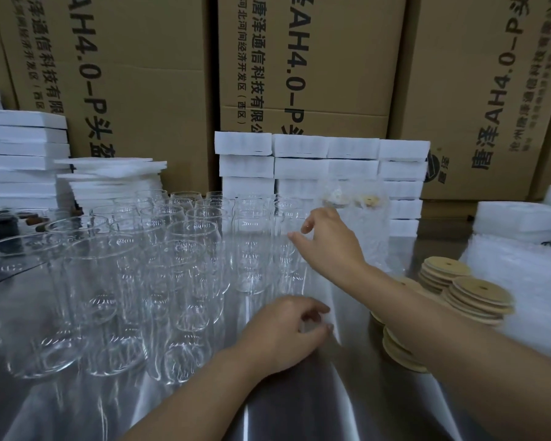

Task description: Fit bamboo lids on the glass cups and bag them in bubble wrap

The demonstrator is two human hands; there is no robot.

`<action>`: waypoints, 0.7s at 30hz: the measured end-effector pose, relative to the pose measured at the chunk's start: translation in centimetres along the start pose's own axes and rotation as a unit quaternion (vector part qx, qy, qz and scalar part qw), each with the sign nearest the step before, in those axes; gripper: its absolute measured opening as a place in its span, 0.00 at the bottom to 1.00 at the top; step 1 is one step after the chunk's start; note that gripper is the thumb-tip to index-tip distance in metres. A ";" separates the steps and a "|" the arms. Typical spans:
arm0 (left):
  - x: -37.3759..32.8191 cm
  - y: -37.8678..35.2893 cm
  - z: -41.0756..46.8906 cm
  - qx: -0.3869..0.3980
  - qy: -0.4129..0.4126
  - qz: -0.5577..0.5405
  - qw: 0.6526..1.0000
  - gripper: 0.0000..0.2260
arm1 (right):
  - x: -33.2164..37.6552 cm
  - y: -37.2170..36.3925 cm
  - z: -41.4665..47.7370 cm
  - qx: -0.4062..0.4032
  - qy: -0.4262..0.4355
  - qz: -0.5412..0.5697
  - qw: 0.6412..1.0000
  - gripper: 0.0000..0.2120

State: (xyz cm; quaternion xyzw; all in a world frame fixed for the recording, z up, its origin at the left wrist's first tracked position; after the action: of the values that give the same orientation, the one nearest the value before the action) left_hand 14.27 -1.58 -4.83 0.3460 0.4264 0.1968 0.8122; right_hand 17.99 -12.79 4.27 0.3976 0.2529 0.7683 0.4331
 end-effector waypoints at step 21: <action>0.9 0.3 0.7 -0.039 0.202 -0.279 0.938 0.39 | -1.8 0.3 -9.0 -0.160 0.136 0.312 0.927 0.12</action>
State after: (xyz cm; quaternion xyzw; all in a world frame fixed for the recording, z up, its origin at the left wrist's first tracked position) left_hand 15.33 -1.13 -4.85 0.1336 0.6530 0.0444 0.7442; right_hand 10.93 -14.86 -1.21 0.2737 0.0459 0.9416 0.1908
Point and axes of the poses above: each hand's wrist, its own z-axis towards the middle knuckle, its own y-axis out of the back of the hand, x = y × z, the point moved 1 cm from there along z, towards the middle knuckle, and after that the axes turned 2 degrees about y, right-handed, at the moved point
